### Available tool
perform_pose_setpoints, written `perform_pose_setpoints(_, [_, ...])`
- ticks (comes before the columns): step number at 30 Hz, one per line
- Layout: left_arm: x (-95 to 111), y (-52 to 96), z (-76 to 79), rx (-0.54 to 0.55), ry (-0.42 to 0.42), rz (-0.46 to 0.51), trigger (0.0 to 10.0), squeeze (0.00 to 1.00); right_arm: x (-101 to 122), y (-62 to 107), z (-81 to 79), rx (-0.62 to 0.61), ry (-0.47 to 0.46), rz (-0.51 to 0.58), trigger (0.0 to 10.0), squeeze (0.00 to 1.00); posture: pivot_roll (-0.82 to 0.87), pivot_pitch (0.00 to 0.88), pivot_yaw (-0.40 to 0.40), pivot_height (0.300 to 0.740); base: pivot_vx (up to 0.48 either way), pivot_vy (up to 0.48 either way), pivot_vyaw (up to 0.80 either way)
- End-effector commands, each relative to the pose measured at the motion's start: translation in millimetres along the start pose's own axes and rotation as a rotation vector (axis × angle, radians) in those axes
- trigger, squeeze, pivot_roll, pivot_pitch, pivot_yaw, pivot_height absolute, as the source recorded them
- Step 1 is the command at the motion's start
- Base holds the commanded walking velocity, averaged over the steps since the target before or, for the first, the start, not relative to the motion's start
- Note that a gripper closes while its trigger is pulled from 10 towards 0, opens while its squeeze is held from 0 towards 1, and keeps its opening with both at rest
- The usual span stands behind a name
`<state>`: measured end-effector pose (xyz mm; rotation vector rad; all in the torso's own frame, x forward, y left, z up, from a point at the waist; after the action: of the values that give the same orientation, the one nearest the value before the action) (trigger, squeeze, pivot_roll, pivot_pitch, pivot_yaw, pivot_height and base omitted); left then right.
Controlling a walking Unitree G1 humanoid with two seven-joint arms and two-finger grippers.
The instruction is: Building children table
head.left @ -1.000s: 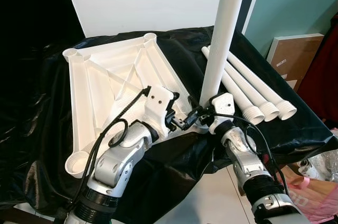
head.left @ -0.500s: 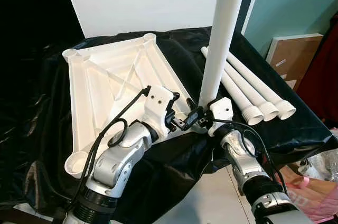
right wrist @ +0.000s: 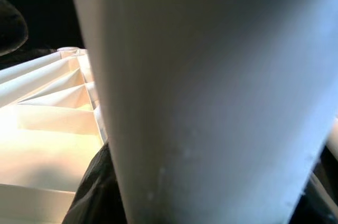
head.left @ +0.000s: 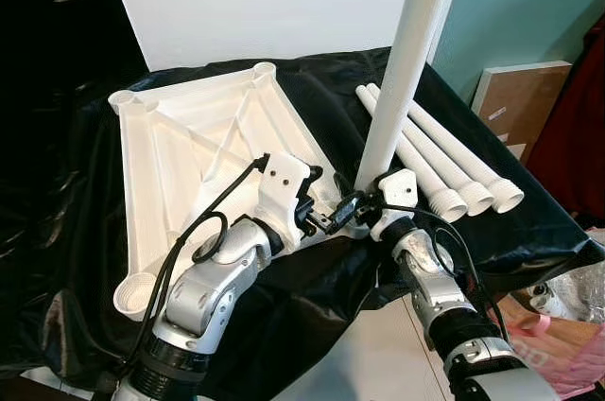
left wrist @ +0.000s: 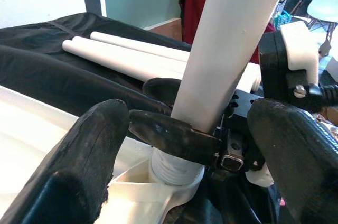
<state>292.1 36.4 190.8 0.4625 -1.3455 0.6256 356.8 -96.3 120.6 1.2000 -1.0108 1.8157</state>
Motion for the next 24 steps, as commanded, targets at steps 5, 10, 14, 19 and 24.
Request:
perform_pose_setpoints(5, [2.1, 1.0, 8.5, -0.066, -0.010, -0.009, 10.0, 0.00, -41.2, 17.0, -7.8, -0.012, -0.100, -0.223, 10.0, 0.00, 0.00, 0.068, 0.008, 0.740, 0.000, 0.000, 0.00])
perform_pose_setpoints(10, [2.4, 1.4, 8.6, -0.066, -0.008, -0.009, 10.0, 0.00, -44.1, 16.7, -7.0, -0.024, -0.112, -0.248, 10.0, 0.00, 0.00, 0.069, 0.009, 0.740, 0.000, 0.000, 0.00])
perform_pose_setpoints(14, [2.5, 1.6, 9.1, -0.066, -0.006, -0.009, 10.0, 0.00, -45.9, 15.7, -8.0, -0.031, -0.141, -0.272, 10.0, 0.00, 0.00, 0.071, 0.011, 0.740, 0.000, 0.000, 0.00])
perform_pose_setpoints(19, [2.5, 2.0, 9.4, -0.066, -0.004, -0.009, 10.0, 0.00, -46.1, 15.3, -9.0, -0.031, -0.149, -0.281, 10.0, 0.00, 0.00, 0.075, 0.010, 0.740, 0.000, 0.000, 0.00])
perform_pose_setpoints(24, [2.4, 2.3, 9.1, -0.063, -0.004, -0.010, 10.0, 0.00, -46.6, 14.9, -10.2, -0.033, -0.170, -0.295, 10.0, 0.00, 0.00, 0.076, 0.009, 0.740, 0.000, 0.000, 0.00])
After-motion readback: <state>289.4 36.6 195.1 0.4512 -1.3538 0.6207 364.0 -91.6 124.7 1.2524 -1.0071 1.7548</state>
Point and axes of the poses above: a point about 5 cm out from each wrist's last joint towards the gripper, its own y axis pointing back from the gripper into the wrist, its own x axis along the axis of the wrist's last joint, z = x × y, the point moved 3 cm from there along -y, pointing out of the wrist towards the gripper, and after that the axes turned 11 degrees about y, right-handed, at the moved point
